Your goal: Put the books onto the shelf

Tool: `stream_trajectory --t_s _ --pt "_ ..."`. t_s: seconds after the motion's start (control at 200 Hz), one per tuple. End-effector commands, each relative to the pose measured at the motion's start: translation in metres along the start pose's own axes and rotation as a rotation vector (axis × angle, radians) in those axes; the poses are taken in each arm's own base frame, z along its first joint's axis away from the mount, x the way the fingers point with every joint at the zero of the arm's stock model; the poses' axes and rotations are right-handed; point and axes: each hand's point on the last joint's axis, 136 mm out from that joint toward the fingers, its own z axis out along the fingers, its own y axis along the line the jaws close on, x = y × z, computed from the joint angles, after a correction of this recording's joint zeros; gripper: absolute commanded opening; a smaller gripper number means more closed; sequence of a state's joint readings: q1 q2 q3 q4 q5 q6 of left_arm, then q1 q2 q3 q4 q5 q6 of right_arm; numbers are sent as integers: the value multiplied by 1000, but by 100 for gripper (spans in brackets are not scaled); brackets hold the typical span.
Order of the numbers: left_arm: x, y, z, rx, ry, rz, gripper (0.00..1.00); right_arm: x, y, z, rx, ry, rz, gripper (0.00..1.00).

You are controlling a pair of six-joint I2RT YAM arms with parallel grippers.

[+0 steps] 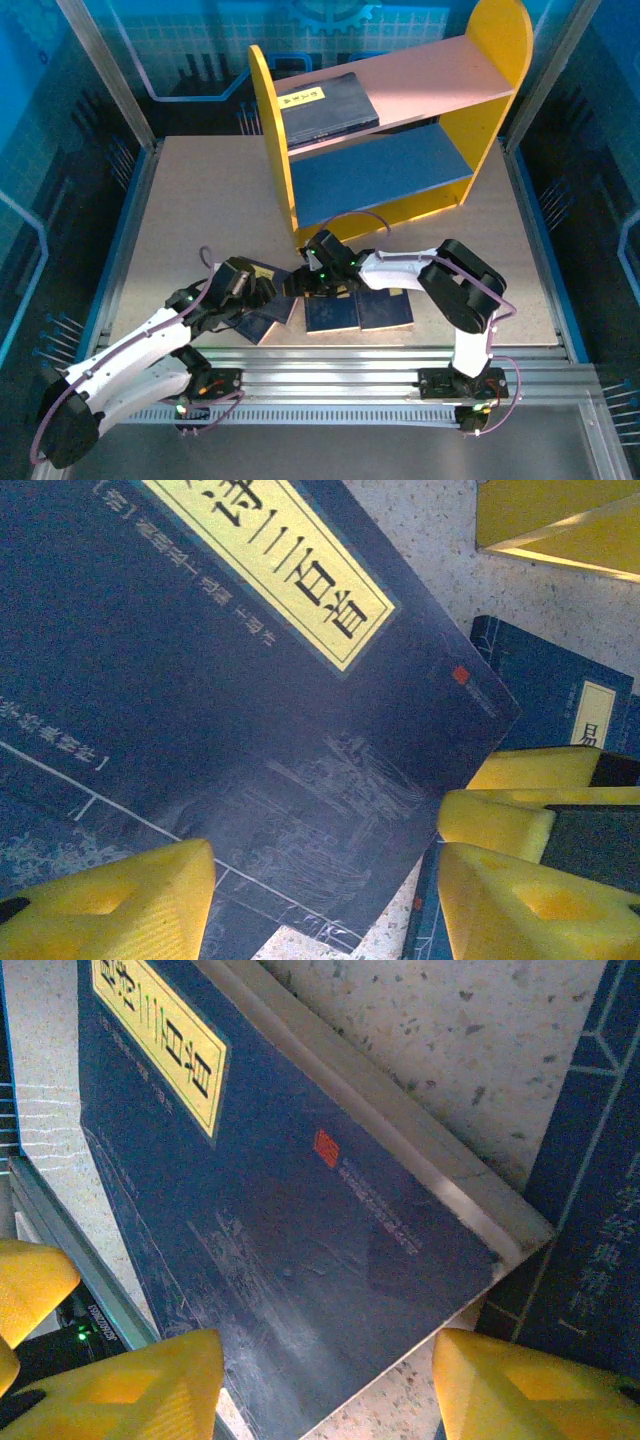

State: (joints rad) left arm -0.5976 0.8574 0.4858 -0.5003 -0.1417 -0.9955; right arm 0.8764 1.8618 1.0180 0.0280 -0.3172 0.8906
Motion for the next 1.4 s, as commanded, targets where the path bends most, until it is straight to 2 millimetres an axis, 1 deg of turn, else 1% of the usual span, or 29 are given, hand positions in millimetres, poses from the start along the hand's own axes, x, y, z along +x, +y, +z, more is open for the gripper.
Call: stream_trajectory --t_s 0.0,0.065,0.17,0.38,0.51,0.615,0.67,0.741,0.876,0.986,1.101,1.316,1.361,1.391 --pt "2 3 4 2 8 0 62 6 -6 10 49 25 2 59" --pt "3 3 4 2 11 -2 62 6 -9 13 54 27 11 59" --pt "4 3 5 7 15 -2 62 5 -6 17 31 22 16 57" --pt "5 3 8 9 23 -4 62 -1 -2 21 26 19 12 50" --pt "5 2 8 13 23 -3 61 -2 -7 25 51 22 0 41" --pt "5 2 8 14 25 -2 62 -2 -13 29 67 30 -2 30" --pt "6 2 8 14 26 0 62 -2 -14 31 66 34 -8 22" --pt "6 2 8 15 28 0 62 -2 -15 31 66 39 -13 18" --pt "6 2 8 16 28 2 62 -7 -9 25 47 20 -36 11" --pt "6 1 7 18 27 1 61 -13 -4 16 32 -2 -54 9" --pt "4 1 7 17 19 2 62 -17 -3 3 28 -23 -67 6" --pt "1 -1 8 4 15 9 62 -21 -13 -24 52 -68 -77 4" --pt "-1 -1 7 -4 9 11 62 -20 -11 -27 46 -69 -85 6" --pt "-1 0 7 -11 7 12 62 -19 -9 -28 41 -65 -90 8"
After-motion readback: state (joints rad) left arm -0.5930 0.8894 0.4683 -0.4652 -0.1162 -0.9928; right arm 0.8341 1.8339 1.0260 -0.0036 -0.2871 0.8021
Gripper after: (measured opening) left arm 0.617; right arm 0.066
